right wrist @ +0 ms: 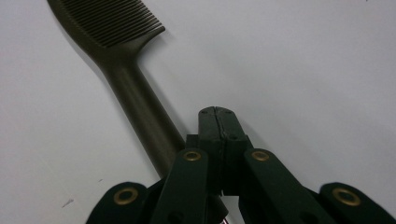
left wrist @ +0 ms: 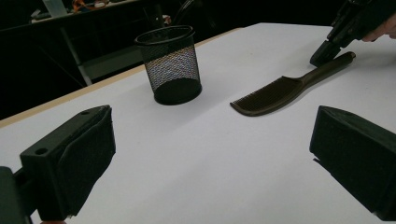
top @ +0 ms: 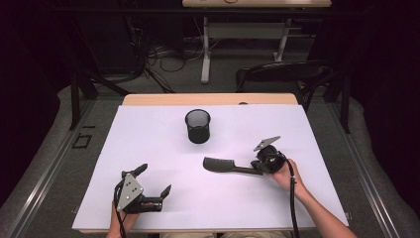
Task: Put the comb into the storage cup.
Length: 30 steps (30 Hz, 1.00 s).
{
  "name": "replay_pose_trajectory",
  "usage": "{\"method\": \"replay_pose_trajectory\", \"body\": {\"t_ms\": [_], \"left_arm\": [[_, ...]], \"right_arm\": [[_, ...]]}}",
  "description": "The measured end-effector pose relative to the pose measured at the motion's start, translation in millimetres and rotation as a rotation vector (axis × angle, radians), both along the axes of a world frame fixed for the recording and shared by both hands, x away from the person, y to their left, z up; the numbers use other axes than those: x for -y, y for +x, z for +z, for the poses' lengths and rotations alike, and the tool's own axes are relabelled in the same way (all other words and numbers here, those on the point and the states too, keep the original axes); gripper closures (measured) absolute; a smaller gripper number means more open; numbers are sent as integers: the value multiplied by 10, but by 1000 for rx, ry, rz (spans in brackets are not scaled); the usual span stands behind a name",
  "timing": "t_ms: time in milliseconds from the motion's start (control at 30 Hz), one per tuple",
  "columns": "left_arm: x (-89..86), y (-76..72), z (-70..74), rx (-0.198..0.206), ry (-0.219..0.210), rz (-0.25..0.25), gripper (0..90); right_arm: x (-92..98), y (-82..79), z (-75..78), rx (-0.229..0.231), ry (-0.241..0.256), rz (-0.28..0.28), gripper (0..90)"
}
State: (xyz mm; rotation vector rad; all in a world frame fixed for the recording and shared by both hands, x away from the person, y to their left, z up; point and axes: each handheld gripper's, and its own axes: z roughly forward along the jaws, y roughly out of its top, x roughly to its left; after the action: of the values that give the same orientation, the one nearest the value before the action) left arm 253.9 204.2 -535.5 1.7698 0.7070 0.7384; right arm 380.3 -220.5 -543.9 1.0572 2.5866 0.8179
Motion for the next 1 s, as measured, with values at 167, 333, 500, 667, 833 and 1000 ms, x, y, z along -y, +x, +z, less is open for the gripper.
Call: {"method": "replay_pose_trajectory", "body": {"t_ms": [167, 333, 500, 667, 833, 1000], "left_arm": [[4, -1, 2, 0, 3, -2, 1], [0, -2, 2, 0, 0, 0, 1], [2, -3, 2, 1, 2, -1, 1], [0, -2, 3, 1, 2, -1, 1], [-2, -2, 2, 1, 0, 0, 1], [-3, -4, 3, 2, 2, 0, 1]], "right_arm": [[11, -28, 8, -16, 8, -6, 900], [23, -53, 20, -26, 13, -2, 900], [10, -85, 20, -42, 17, 2, 900], [-9, -111, 28, -55, 23, 11, 900], [-38, -128, 29, -65, 22, 20, 900], [-44, -138, 43, -81, 10, 21, 900]]}}
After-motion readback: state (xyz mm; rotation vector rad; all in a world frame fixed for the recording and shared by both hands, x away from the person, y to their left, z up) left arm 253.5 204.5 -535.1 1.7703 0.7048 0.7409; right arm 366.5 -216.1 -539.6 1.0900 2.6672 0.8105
